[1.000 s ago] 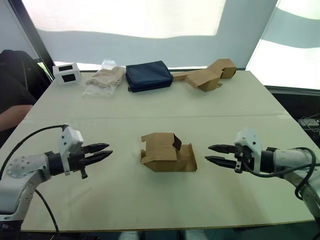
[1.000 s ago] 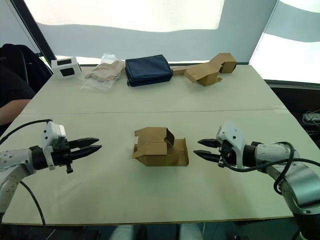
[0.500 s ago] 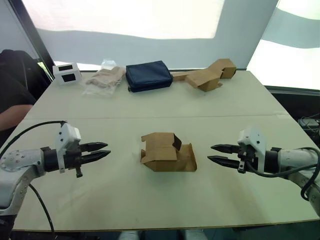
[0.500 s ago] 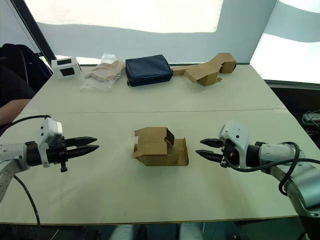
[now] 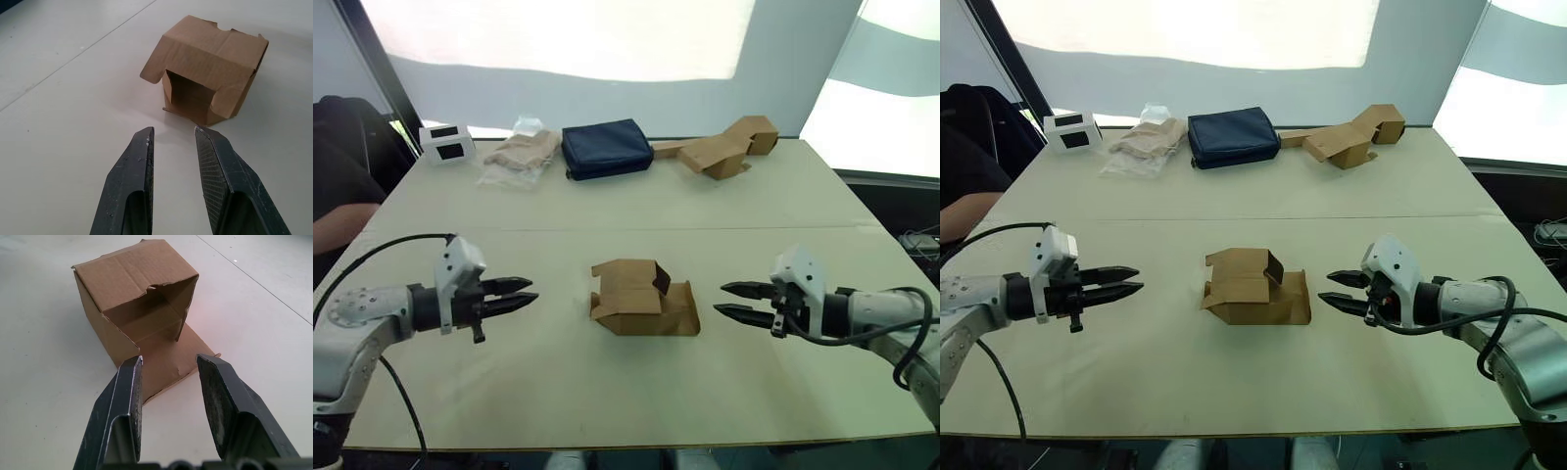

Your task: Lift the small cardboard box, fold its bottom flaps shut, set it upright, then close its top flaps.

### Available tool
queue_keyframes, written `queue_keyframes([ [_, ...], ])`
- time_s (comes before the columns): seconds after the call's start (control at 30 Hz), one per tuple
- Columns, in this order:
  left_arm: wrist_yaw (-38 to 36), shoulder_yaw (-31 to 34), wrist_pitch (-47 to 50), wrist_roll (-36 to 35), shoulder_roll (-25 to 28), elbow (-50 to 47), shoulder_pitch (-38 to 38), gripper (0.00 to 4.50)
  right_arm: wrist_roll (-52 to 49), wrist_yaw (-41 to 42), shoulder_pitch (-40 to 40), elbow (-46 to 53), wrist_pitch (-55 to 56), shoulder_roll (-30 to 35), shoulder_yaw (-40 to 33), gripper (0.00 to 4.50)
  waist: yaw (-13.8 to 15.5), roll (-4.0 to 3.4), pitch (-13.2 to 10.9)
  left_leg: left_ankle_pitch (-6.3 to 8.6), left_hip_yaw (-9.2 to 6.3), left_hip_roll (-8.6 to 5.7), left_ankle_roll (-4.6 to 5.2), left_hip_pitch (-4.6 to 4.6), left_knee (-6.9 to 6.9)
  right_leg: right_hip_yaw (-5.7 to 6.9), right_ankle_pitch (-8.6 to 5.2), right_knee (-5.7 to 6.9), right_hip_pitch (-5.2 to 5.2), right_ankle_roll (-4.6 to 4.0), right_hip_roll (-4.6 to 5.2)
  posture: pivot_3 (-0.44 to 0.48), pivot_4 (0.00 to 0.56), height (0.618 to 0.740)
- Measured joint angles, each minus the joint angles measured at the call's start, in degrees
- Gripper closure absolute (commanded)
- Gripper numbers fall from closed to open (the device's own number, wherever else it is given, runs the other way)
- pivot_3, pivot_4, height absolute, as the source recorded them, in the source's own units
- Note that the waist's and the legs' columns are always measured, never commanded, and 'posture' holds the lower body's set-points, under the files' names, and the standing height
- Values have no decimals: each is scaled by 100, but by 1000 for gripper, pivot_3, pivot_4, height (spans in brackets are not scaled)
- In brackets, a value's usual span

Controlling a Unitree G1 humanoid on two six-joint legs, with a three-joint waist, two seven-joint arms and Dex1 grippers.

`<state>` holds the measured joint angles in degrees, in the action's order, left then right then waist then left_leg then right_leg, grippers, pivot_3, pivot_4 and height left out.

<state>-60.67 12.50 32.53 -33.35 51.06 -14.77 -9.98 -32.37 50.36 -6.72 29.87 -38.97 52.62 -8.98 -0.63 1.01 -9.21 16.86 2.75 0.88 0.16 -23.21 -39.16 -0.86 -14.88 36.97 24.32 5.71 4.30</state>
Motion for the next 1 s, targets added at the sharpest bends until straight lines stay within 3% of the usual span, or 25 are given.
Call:
queue_keyframes([
  [0.1, 17, -105, 273, -84, -24, 128, -194, 2476, 37, -48, 16, 50, 58, -26, 97, 2764, -1, 3, -2, 0, -1, 1, 0, -1, 0, 0, 0, 0, 0, 1, -6, 0, 150, 740],
  [0.3, 126, -578, 1274, -495, -620, 595, -913, 139, 89, -199, 19, 156, 63, -219, 322, 2764, 5, 6, -3, -1, -5, 0, 1, -1, -3, -2, 10, 4, -2, 18, -15, 0, 150, 740],
  [0.5, 646, -647, 3584, -1544, -1505, 1669, -1959, 62, 234, -380, -2, 253, 65, -379, 460, 2764, -3, 16, -9, -1, -17, 0, 1, -2, -8, -3, 15, 10, -3, 28, -27, 0, 150, 740],
  [0.63, 1079, -521, 4773, -1803, -1942, 2550, -2357, 62, 291, -570, 84, 444, 56, -459, 567, 2764, -30, 17, -10, -1, -25, 2, 1, -2, -8, -7, 17, 13, 0, 32, -49, 0, 150, 740],
  [0.8, 1049, -1112, 5137, -1586, -1935, 2997, -2562, 62, 295, -797, 250, 657, 23, -502, 560, 2764, 1, 18, -10, -4, -35, 6, -3, -1, -6, -4, 18, 19, 1, 26, -58, 0, 150, 740],
  [1.0, 861, -1156, 5136, -1555, -2289, 3591, -2996, 62, 289, -1023, 436, 903, -58, -548, 538, 2764, 11, 19, -11, -12, -31, 2, -17, -3, -8, -11, 15, 12, -1, 3, -52, 0, 150, 740],
])
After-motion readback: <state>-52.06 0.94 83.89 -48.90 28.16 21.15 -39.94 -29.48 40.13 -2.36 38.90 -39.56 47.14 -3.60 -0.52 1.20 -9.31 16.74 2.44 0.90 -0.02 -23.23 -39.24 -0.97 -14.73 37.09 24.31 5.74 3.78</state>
